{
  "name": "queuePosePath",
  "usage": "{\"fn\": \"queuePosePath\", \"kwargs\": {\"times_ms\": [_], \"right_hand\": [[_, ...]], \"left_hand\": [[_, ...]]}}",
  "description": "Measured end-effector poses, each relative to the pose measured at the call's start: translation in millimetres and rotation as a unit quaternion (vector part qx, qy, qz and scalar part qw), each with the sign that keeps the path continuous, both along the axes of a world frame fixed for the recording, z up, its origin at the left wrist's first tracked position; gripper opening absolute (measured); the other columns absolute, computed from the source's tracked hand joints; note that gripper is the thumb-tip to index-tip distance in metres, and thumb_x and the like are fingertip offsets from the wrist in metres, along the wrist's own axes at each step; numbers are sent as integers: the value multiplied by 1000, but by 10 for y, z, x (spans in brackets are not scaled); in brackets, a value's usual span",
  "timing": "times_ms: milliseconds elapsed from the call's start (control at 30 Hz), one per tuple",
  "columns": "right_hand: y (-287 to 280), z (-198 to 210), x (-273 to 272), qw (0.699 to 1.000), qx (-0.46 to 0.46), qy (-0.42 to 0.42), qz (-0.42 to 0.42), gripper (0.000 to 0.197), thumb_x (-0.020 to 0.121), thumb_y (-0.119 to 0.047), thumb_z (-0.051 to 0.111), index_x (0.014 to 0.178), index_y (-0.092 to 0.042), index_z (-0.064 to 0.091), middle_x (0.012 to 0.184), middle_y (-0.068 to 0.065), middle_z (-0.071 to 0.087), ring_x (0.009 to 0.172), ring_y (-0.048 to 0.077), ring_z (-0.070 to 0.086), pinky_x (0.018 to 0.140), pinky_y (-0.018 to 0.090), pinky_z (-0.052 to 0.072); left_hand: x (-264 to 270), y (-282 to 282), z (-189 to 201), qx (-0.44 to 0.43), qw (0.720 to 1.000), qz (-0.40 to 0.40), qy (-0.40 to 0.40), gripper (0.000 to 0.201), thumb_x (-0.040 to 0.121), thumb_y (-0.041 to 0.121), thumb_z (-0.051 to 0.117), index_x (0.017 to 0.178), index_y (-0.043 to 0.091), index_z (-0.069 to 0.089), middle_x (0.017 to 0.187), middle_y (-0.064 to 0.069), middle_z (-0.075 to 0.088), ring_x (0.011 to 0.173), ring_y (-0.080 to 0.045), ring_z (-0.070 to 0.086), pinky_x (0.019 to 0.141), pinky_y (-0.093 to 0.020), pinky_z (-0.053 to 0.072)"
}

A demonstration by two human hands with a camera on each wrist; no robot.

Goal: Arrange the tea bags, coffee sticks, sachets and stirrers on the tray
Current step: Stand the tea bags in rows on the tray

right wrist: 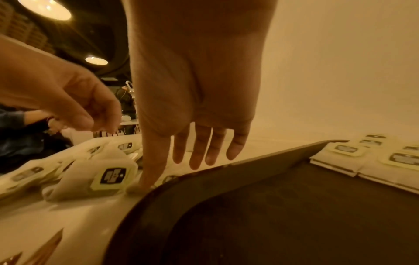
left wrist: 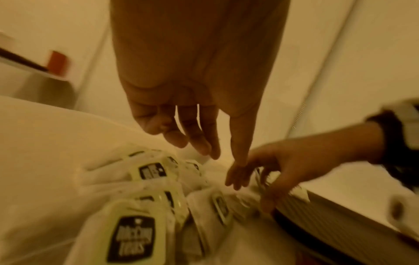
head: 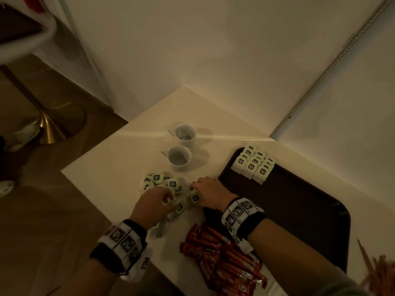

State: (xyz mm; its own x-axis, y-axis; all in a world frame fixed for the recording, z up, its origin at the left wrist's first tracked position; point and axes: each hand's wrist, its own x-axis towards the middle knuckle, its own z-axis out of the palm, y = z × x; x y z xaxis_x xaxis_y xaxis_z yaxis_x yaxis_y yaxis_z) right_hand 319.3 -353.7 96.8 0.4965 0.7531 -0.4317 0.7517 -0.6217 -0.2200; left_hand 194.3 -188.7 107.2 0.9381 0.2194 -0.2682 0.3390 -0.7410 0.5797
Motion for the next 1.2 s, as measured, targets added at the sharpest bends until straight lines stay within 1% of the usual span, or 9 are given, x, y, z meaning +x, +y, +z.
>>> {"fn": "queuePosePath", "kwargs": {"times_ms": [233, 467, 633, 733, 833, 900, 1067, 1133, 1200], "right_hand": [[117, -50, -139, 998, -11, -63, -12, 25, 90, -14, 49, 114, -11, 49, 120, 12, 48, 113, 31, 43, 89, 43, 37], [72, -59, -114, 998, 32, -27, -48, 16, 87, -17, 52, 103, -15, 50, 103, 10, 57, 99, 27, 49, 82, 37, 36], [-79, 119, 7, 965, 173, 118, -156, 14, 81, -15, 69, 91, -11, 62, 84, -2, 57, 80, 14, 52, 66, 19, 38], [-195, 380, 100, 921, 265, 171, -230, 15, 81, -9, 69, 93, -10, 60, 84, -3, 57, 72, 8, 53, 64, 8, 42], [-299, 772, 204, 854, 347, 270, -277, 14, 84, -1, 65, 93, -10, 59, 86, -1, 62, 75, 12, 64, 69, 20, 56], [-337, 1052, 259, 834, 380, 292, -274, 15, 85, 1, 62, 93, -10, 60, 89, 0, 63, 76, 8, 66, 69, 23, 56], [-346, 1649, 380, 869, 380, 230, -219, 23, 91, 3, 53, 108, -10, 60, 103, 7, 61, 82, 9, 65, 75, 19, 55], [-348, 1840, 400, 888, 372, 183, -197, 24, 89, 0, 58, 108, -14, 62, 99, 7, 60, 81, 15, 64, 74, 21, 56], [-335, 2001, 406, 898, 374, 133, -190, 21, 84, -4, 66, 103, -12, 63, 84, 2, 62, 72, 11, 63, 66, 19, 54]], "left_hand": [[71, -240, -254, 235, 966, -77, 76, 59, 87, 49, 56, 135, 18, 38, 138, -4, 41, 126, -25, 38, 96, -37, 39], [126, -210, -210, 301, 946, -108, 49, 38, 93, 33, 49, 129, 19, 46, 129, -3, 55, 124, -28, 41, 105, -42, 25], [170, -164, -112, 275, 953, -109, 72, 23, 93, 43, 50, 106, 27, 60, 115, 3, 61, 120, -25, 41, 105, -45, 16], [242, -113, 75, 190, 980, -57, 17, 24, 87, 52, 55, 89, 29, 61, 99, 6, 59, 106, -20, 46, 91, -39, 22], [334, -31, 303, -75, 995, 7, -71, 14, 87, 32, 65, 86, 20, 57, 88, 4, 56, 92, -21, 54, 79, -30, 31], [413, -35, 507, -304, 949, 38, -80, 14, 93, 19, 58, 103, 10, 55, 94, -3, 63, 92, -23, 63, 76, -33, 48], [608, -180, 916, -666, 730, 144, -52, 30, 93, -5, 42, 115, 16, 41, 91, -12, 60, 75, -26, 64, 75, -44, 58], [673, -230, 995, -705, 692, 147, -48, 30, 92, 0, 46, 115, 19, 48, 83, -5, 56, 69, -20, 60, 69, -39, 57], [718, -299, 1053, -697, 702, 135, -58, 17, 91, 22, 58, 107, 24, 58, 79, 1, 53, 66, -14, 55, 62, -30, 54]]}}
